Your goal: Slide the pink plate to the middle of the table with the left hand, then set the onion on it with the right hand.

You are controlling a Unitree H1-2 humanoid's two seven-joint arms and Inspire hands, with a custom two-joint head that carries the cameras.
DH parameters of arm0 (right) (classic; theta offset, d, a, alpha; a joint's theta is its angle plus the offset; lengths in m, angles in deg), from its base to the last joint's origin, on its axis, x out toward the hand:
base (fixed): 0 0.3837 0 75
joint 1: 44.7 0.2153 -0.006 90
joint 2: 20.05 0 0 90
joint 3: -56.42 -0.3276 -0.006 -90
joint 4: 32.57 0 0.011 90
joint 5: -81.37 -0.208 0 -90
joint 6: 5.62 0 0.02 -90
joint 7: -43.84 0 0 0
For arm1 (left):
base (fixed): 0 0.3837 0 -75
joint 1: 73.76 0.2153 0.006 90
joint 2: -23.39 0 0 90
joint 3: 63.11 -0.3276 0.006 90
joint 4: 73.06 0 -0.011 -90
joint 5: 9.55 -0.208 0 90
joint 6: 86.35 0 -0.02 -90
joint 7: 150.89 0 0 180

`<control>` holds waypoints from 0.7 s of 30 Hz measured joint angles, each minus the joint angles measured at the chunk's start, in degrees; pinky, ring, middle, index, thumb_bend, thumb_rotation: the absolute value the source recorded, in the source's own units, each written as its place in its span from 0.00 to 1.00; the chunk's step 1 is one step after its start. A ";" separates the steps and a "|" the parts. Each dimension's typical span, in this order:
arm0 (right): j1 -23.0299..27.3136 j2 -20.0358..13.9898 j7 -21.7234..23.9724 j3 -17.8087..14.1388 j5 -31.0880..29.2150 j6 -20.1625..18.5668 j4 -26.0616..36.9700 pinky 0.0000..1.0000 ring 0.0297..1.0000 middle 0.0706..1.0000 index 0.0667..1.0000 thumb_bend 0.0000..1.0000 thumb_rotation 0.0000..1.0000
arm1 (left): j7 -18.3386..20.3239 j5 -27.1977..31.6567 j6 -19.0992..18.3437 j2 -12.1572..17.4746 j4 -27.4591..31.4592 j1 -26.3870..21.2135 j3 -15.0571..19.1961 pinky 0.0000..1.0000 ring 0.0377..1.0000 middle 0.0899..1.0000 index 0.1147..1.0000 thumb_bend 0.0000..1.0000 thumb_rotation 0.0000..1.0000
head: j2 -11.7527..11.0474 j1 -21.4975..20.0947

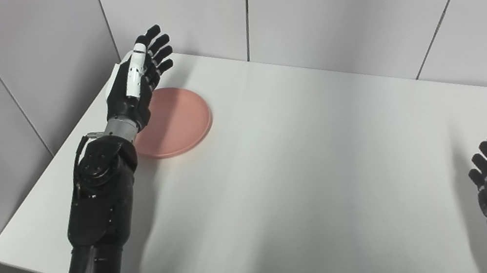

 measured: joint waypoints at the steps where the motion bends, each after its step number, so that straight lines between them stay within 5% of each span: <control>1: 0.00 -0.01 0.00 0.00 0.00 0.00 0.00 1.00 1.00 1.00 1.00 0.00 1.00 | 0.01 0.00 0.05 0.16 -0.25 0.00 0.10 0.90 0.89 0.88 0.86 0.40 1.00 | -0.17 0.00; 21: -0.01 -0.37 0.07 -0.18 -0.04 0.03 -0.44 1.00 1.00 1.00 1.00 0.00 1.00 | -0.85 -1.04 0.61 2.28 -3.25 -1.42 1.55 0.88 0.89 0.87 0.83 0.38 1.00 | -1.32 1.05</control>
